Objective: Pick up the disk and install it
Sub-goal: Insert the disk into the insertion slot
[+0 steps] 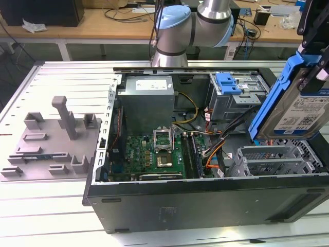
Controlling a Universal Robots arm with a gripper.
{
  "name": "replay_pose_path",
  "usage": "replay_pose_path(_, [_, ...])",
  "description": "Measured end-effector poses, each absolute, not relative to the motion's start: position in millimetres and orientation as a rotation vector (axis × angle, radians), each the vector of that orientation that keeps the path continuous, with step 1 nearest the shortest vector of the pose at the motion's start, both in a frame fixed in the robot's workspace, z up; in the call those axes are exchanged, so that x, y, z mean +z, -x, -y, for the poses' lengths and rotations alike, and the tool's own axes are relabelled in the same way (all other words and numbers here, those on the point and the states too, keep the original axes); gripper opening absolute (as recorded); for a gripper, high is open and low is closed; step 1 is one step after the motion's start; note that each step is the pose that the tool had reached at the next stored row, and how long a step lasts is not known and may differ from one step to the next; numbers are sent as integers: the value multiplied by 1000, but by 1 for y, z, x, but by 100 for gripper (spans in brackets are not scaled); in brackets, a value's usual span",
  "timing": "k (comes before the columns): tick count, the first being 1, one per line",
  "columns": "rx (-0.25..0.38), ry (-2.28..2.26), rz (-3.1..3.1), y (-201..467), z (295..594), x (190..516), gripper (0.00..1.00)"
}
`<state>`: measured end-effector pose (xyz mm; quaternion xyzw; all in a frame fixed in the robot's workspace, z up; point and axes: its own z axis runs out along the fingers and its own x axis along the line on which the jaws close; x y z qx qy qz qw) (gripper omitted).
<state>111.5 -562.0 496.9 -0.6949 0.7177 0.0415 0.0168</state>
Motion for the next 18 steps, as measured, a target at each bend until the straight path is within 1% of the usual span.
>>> replay_pose_path(18, [127, 2172, -2221, -113, 562, 492, 36])
